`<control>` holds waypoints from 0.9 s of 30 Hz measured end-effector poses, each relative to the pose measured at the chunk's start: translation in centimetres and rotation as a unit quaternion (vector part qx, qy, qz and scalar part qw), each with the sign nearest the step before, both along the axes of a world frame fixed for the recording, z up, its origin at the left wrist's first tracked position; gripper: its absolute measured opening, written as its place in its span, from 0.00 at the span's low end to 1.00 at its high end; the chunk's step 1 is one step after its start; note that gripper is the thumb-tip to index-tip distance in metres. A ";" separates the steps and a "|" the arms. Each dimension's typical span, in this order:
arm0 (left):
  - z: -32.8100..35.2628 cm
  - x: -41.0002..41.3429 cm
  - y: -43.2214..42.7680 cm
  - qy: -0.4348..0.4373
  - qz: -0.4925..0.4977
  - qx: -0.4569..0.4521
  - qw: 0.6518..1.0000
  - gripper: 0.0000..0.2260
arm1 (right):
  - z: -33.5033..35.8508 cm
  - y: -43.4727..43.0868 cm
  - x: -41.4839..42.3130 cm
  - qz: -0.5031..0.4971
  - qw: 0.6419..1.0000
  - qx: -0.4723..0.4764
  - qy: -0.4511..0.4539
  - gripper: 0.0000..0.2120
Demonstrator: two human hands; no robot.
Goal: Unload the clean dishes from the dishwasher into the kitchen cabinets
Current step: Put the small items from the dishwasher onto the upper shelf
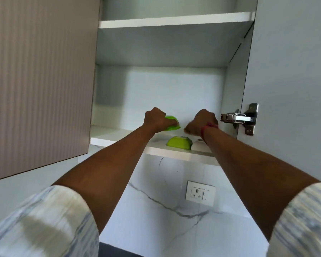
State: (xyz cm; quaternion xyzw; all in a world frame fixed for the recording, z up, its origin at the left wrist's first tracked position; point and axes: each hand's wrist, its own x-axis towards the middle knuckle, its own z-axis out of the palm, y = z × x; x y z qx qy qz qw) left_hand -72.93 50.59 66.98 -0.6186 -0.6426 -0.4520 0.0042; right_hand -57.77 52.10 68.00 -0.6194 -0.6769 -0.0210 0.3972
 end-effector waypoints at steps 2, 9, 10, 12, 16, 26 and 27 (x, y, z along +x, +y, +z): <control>-0.1 -0.2 2.0 0.016 -0.009 -0.058 0.998 0.25 | -0.4 2.0 0.4 -0.026 0.999 -0.025 -0.015 0.13; -1.0 0.0 4.9 0.119 -0.037 -0.110 0.986 0.19 | -0.1 3.6 0.7 -0.052 0.987 -0.136 -0.072 0.18; -1.1 0.2 5.0 0.133 -0.042 -0.107 0.984 0.23 | 0.0 4.0 0.7 -0.054 0.987 -0.135 -0.070 0.20; -1.1 0.4 4.7 0.146 -0.049 -0.108 0.982 0.27 | -0.2 4.7 0.6 -0.032 0.988 -0.145 -0.049 0.22; -1.1 0.4 4.5 0.130 -0.065 -0.121 0.982 0.30 | 0.0 4.3 0.9 -0.015 0.988 -0.146 -0.050 0.25; -1.1 0.7 -0.9 0.119 -0.023 0.057 0.991 0.25 | -0.2 -3.1 0.4 0.040 0.965 0.002 -0.261 0.30; -1.4 0.6 -2.2 0.145 -0.013 0.085 0.986 0.25 | -0.8 -4.4 0.5 0.046 0.964 0.040 -0.260 0.30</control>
